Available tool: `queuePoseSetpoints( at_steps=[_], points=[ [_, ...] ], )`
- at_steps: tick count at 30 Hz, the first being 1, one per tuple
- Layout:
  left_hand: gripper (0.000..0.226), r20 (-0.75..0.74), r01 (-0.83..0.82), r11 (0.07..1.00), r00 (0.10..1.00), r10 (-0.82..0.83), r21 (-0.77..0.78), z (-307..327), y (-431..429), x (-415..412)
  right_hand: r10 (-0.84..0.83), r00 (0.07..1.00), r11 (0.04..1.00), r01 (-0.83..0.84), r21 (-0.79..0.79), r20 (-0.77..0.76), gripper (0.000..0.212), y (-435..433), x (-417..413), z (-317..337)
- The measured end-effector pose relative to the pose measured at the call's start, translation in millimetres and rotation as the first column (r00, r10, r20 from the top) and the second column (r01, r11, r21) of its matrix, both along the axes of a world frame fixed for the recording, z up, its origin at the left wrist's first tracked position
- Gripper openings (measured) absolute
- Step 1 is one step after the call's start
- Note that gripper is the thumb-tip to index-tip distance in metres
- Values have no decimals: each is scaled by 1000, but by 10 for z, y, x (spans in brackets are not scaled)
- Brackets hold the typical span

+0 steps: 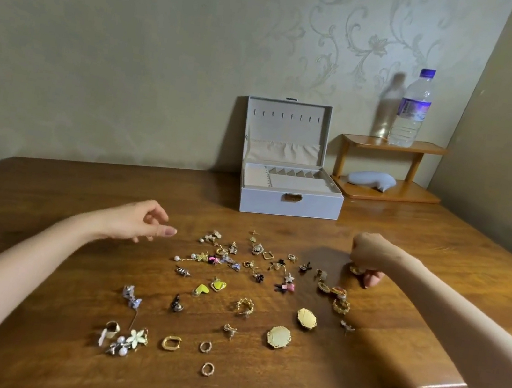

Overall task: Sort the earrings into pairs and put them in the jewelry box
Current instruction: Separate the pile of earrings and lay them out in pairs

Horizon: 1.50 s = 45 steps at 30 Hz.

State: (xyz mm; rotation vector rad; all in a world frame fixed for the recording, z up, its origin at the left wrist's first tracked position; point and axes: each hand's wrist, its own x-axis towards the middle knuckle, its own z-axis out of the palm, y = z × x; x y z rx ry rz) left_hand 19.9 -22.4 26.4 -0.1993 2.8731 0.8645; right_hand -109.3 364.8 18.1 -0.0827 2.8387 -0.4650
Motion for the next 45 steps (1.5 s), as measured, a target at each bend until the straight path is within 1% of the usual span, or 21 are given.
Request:
queuePoseSetpoints(
  at_steps=[2, 3, 6, 8, 10, 13, 14, 16, 18, 20, 24, 26, 28, 32, 35, 36, 37, 39, 42, 45],
  points=[
    [89, 94, -1, 1000, 996, 3, -18, 66, -12, 94, 47, 999, 998, -46, -47, 16, 12, -147, 26, -7],
    [90, 141, 2, 999, 990, 3, -36, 90, -2, 138, 72, 997, 996, -71, -60, 17, 13, -222, 35, -15],
    [85, 285, 26, 995, 958, 2, -94, 131, 86, 257, 141, 989, 984, -136, -117, 35, 16, -467, 87, -34],
    [73, 372, 55, 990, 928, -4, -127, 147, 164, 322, 206, 978, 964, -194, -184, 47, 17, -622, 140, -45],
    [64, 433, 81, 983, 901, -3, -163, 175, 218, 384, 298, 954, 920, -278, -276, 35, 18, -736, 211, -38],
    [69, 512, 105, 972, 859, 17, -209, 193, 236, 478, 418, 908, 809, -363, -462, 19, 21, -768, 294, 15],
    [70, 528, 107, 970, 849, 24, -217, 177, 241, 510, 431, 902, 784, -375, -494, -1, 22, -741, 307, 42],
    [73, 528, 99, 968, 849, 38, -229, 111, 270, 550, 398, 915, 786, -376, -491, -62, 23, -659, 297, 90],
    [72, 486, 65, 973, 872, 52, -221, 39, 332, 551, 316, 945, 819, -316, -478, -84, 22, -557, 268, 126],
    [65, 445, 22, 984, 894, 61, -177, -4, 422, 518, 247, 968, 870, -244, -428, -50, 20, -457, 252, 165],
    [57, 388, -54, 998, 920, 62, -33, -66, 608, 370, 199, 973, 965, -175, -196, 114, 21, -275, 247, 210],
    [53, 316, -87, 996, 946, 74, 26, -93, 703, 290, 181, 963, 982, -166, -88, 198, 27, -201, 267, 201],
    [52, 231, -90, 994, 970, 75, 56, -118, 798, 219, 160, 955, 987, -160, -19, 249, 29, -143, 295, 180],
    [46, 27, -87, 991, 996, 85, 104, -151, 830, 169, 130, 951, 990, -142, 22, 282, 26, -93, 352, 122],
    [43, -87, -110, 993, 990, 114, 46, -61, 685, 270, 140, 956, 987, -157, 47, 259, 28, -81, 373, 84],
    [41, -83, -125, 992, 989, 126, 23, -7, 617, 339, 148, 955, 986, -163, 38, 257, 28, -93, 387, 81],
    [41, -46, -132, 991, 990, 132, 10, 49, 546, 419, 150, 952, 987, -158, 8, 266, 27, -112, 405, 79],
    [48, 100, -114, 993, 989, 113, -2, 143, 421, 618, 158, 945, 987, -142, -75, 286, 24, -194, 454, 81],
    [60, 299, -51, 998, 953, 57, -31, 195, 351, 903, 198, 950, 977, -173, -123, 243, 26, -368, 488, 65],
    [62, 385, -8, 1000, 923, 16, -20, 149, 408, 1062, 258, 941, 936, -187, -297, 220, 26, -563, 546, 72]
  ],
)
